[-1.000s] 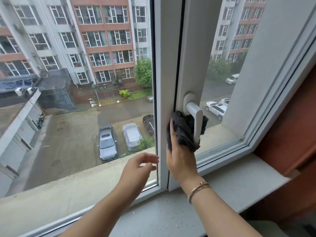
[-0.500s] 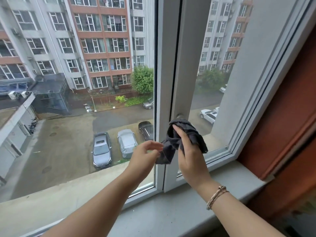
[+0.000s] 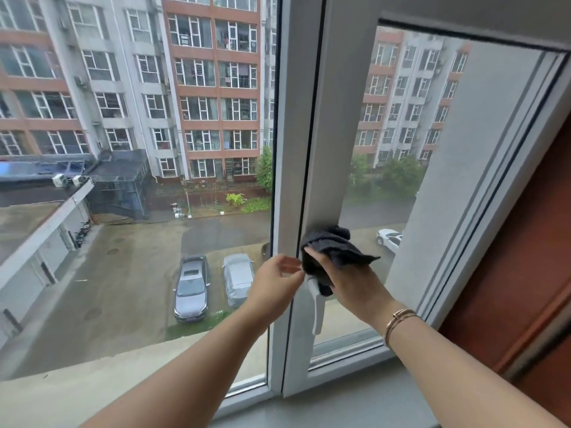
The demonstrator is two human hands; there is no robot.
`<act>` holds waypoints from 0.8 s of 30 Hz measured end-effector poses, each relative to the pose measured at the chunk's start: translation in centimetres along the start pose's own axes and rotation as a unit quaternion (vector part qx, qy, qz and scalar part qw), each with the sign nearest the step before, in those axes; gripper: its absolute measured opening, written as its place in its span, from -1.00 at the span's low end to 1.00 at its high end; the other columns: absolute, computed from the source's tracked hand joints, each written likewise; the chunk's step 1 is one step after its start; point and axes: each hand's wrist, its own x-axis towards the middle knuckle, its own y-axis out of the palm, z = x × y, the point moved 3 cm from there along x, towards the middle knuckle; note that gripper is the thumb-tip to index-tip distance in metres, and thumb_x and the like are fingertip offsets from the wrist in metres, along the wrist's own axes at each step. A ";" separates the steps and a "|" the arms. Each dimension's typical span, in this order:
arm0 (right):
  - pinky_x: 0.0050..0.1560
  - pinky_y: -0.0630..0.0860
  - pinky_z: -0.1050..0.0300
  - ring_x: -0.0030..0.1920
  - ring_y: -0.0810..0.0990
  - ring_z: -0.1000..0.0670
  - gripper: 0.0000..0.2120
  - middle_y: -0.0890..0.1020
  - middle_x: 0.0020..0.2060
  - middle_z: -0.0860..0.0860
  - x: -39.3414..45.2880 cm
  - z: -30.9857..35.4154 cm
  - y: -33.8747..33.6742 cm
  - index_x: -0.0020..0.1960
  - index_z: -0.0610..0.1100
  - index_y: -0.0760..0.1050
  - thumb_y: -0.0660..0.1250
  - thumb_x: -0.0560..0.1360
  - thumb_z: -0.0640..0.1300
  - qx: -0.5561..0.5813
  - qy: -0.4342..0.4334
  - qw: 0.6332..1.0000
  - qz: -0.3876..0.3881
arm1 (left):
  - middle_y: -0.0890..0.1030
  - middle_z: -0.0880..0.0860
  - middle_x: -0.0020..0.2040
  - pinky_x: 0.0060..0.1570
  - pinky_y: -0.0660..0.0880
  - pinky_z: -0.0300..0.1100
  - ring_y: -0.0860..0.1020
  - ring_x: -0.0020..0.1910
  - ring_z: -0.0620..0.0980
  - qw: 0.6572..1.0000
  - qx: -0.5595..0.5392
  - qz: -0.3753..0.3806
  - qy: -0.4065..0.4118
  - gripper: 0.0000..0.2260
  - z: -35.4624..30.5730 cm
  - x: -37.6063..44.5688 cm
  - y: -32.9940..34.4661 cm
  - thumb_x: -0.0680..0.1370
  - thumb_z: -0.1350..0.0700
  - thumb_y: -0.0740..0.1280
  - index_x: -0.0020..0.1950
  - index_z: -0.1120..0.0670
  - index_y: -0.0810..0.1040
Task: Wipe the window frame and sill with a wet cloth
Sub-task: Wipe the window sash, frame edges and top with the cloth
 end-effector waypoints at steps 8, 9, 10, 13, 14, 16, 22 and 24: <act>0.01 0.53 -0.05 0.05 0.54 -0.07 -0.40 0.52 0.10 -0.05 2.7 -2.7 0.1 0.27 0.04 0.27 0.40 0.33 -0.29 0.336 0.105 0.936 0.023 | 0.52 0.04 -0.20 -0.31 0.37 -0.42 0.48 -0.24 -0.06 0.991 -0.062 -0.110 -0.047 -0.88 -0.4 2.5 1.7 0.51 0.16 0.36 -0.12 0.17 0.45; 0.06 0.52 0.03 0.06 0.52 0.01 -0.40 0.52 0.09 0.00 2.7 -3.3 -0.4 0.27 0.03 0.30 0.43 0.32 -0.27 0.369 0.116 0.921 0.039 | 0.48 0.03 -0.23 -0.31 0.36 -0.43 0.45 -0.25 -0.06 0.990 -0.072 -0.114 -0.042 -0.86 -0.5 2.4 1.3 0.51 0.15 0.35 -0.18 0.14 0.42; 0.10 0.50 0.13 0.07 0.51 0.10 -0.39 0.52 0.08 0.06 2.7 -3.8 -0.9 0.27 0.03 0.32 0.47 0.31 -0.25 0.401 0.124 0.905 0.062 | 0.45 0.04 -0.24 -0.23 0.38 -0.36 0.43 -0.24 -0.04 0.989 -0.090 -0.109 -0.039 -0.84 -0.7 2.4 0.9 0.50 0.12 0.34 -0.21 0.10 0.38; 0.09 0.51 0.26 0.09 0.51 0.20 -0.41 0.50 0.07 0.16 2.7 -4.3 -2.7 0.24 0.05 0.35 0.53 0.32 -0.21 0.503 0.143 0.839 0.150 | 0.41 0.11 -0.23 -0.13 0.36 -0.05 0.40 -0.17 0.02 0.983 -0.154 -0.083 -0.052 -0.91 -0.8 2.1 0.3 0.43 0.09 0.24 -0.24 0.03 0.34; 0.03 0.54 0.24 0.06 0.54 0.20 -0.45 0.52 0.05 0.13 2.6 -4.4 -3.2 0.23 0.03 0.37 0.52 0.34 -0.23 0.539 0.158 0.811 0.162 | 0.41 0.12 -0.21 -0.15 0.34 -0.04 0.39 -0.18 0.04 0.982 -0.164 -0.071 -0.056 -0.92 -1.1 1.8 0.2 0.42 0.09 0.24 -0.22 0.03 0.34; -0.04 0.54 0.25 0.00 0.58 0.15 -0.60 0.58 0.01 0.03 2.8 -4.7 -4.4 0.19 0.01 0.44 0.44 0.43 -0.24 0.577 0.179 0.782 0.151 | 0.44 0.14 -0.20 -0.22 0.31 -0.08 0.40 -0.21 0.07 0.981 -0.181 -0.043 -0.061 -0.89 -2.0 1.2 0.2 0.42 0.11 0.30 -0.17 0.05 0.36; -0.18 0.47 0.10 -0.23 0.54 -0.03 -0.63 0.58 -0.25 -0.08 3.8 -6.0 -5.9 0.16 0.01 0.49 0.20 0.52 -0.39 0.636 0.242 0.721 0.134 | 0.68 0.14 -0.03 0.01 0.58 -0.11 0.66 -0.07 0.05 0.946 -0.073 0.194 -0.247 -0.50 -4.4 -0.5 -0.3 0.44 -0.29 0.30 0.08 0.11 0.59; -0.20 0.44 0.14 -0.23 0.53 -0.05 -0.66 0.59 -0.26 -0.06 3.7 -6.5 -6.1 0.14 0.05 0.48 0.22 0.51 -0.33 0.547 0.258 0.780 0.160 | 0.67 0.14 -0.04 0.03 0.56 -0.09 0.64 -0.04 0.05 0.961 -0.026 0.163 -0.222 -0.54 -4.4 -0.5 -1.4 0.43 -0.23 0.37 0.06 0.14 0.62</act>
